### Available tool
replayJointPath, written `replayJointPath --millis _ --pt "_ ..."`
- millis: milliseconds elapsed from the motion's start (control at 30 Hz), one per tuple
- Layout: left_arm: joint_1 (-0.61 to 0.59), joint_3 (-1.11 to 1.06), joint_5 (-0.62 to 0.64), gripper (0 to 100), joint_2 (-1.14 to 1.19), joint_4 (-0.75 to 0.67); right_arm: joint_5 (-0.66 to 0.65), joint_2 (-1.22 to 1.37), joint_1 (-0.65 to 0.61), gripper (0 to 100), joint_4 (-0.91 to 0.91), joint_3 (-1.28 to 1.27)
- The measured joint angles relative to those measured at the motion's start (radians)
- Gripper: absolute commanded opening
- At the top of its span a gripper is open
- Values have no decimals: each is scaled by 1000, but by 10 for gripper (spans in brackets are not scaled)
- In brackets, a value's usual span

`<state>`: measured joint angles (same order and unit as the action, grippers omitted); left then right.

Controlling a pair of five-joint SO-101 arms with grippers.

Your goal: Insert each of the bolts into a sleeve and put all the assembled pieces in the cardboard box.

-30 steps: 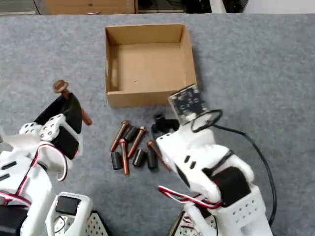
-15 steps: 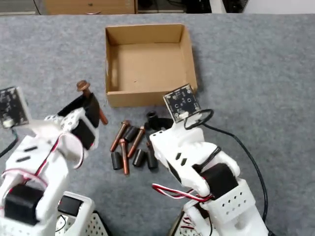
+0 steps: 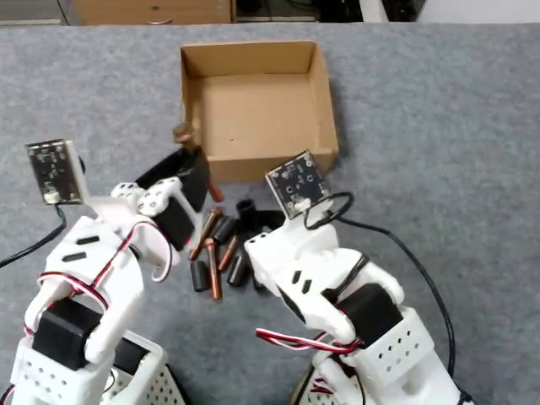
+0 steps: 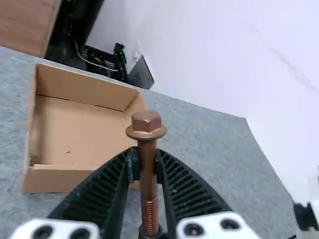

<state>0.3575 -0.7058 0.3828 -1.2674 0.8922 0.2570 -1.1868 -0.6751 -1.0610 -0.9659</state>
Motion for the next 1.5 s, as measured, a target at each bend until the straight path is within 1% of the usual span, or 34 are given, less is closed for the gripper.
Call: replayJointPath --millis 233,367,467,667,933,1233,1500 --pt "6 -46 0 19 0 40 0 -11 -5 1 -2 0" --pt "8 -46 0 19 0 41 0 -91 -5 1 -2 -11" --pt "8 -46 0 19 0 35 0 -167 -8 1 -2 -71" --pt "18 -46 0 19 0 14 0 -276 -49 1 0 -155" --pt "37 -46 0 19 -6 14 0 -279 -57 1 26 -181" --pt "123 -52 0 19 -6 14 0 -279 -57 1 28 -181" --pt "123 -52 0 19 -6 14 0 -281 -57 1 28 -181"
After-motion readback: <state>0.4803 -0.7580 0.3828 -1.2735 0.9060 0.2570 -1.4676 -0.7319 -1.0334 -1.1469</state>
